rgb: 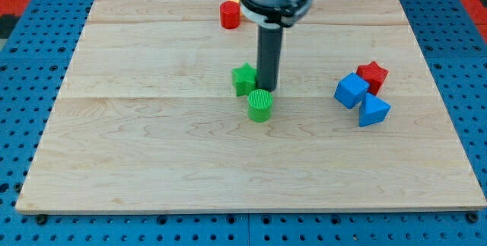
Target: Place the green circle bottom left to the green star
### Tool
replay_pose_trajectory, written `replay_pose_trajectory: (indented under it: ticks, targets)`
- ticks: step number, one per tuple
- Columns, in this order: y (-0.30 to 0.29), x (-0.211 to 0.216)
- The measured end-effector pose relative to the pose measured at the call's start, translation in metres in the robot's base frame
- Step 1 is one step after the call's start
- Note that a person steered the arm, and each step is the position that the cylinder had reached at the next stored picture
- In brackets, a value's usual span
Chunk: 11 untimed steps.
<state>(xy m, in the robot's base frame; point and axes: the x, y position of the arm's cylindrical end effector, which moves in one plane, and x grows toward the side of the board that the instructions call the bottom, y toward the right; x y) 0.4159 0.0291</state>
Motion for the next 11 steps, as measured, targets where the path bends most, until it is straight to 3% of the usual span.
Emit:
replay_pose_trajectory:
  ticks: [3,4,5,7,8,9,10,11]
  targets:
    - [0.052,-0.044]
    - [0.056,-0.024]
    - [0.071,0.024]
    - [0.012,0.117]
    - [0.038,0.060]
    - [-0.010,0.013]
    - [0.029,0.059]
    - [0.030,0.065]
